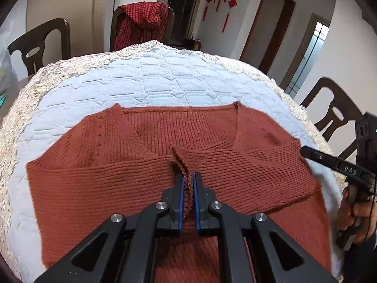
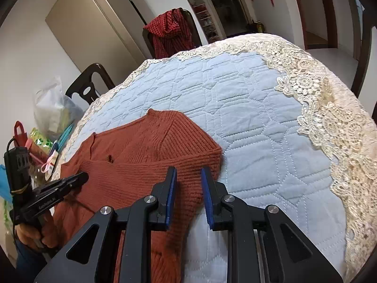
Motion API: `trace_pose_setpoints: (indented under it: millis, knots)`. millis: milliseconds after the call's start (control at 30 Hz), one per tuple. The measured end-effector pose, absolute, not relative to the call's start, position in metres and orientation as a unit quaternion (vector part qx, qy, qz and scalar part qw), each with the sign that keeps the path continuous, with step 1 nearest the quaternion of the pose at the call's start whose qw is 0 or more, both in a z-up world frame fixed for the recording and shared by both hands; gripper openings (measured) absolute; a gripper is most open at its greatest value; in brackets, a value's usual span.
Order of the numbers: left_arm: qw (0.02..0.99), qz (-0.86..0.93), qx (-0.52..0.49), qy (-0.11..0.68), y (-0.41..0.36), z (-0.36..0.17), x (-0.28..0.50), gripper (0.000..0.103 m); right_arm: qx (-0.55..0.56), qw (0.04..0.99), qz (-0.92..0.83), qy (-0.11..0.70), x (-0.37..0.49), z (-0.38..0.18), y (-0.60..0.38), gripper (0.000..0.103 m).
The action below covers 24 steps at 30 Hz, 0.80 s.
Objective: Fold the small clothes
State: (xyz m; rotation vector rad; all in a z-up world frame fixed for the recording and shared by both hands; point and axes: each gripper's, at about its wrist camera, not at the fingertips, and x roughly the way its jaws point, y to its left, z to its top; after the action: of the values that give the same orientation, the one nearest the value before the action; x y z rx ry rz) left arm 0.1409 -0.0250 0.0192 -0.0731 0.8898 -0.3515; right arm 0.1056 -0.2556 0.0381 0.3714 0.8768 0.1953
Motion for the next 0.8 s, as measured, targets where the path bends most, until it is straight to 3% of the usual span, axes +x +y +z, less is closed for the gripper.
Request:
trace_pose_setpoints:
  millis: [233, 333, 400, 667, 800]
  knots:
    - [0.899, -0.176, -0.031, 0.399, -0.024, 0.042, 0.117, 0.011, 0.139, 0.890, 0.126, 0.416, 0.079, 0.051, -0.239, 0.022]
    - [0.887, -0.194, -0.024, 0.419, -0.035, 0.032, 0.120, 0.020, 0.102, 0.879, 0.125, 0.448, 0.076, 0.035, -0.229, 0.022]
    - [0.869, -0.187, -0.014, 0.459, -0.040, 0.015, 0.125, 0.021, 0.093, 0.882, 0.122, 0.445, 0.073, 0.037, -0.228, 0.022]
    - [0.889, -0.183, -0.010, 0.420, -0.048, 0.037, 0.130, 0.021, 0.077, 0.892, 0.142, 0.422, 0.081, 0.057, -0.211, 0.022]
    - [0.886, -0.168, 0.000, 0.433, -0.054, 0.022, 0.152, 0.021, 0.073, 0.883, 0.153, 0.437, 0.104, 0.044, -0.193, 0.022]
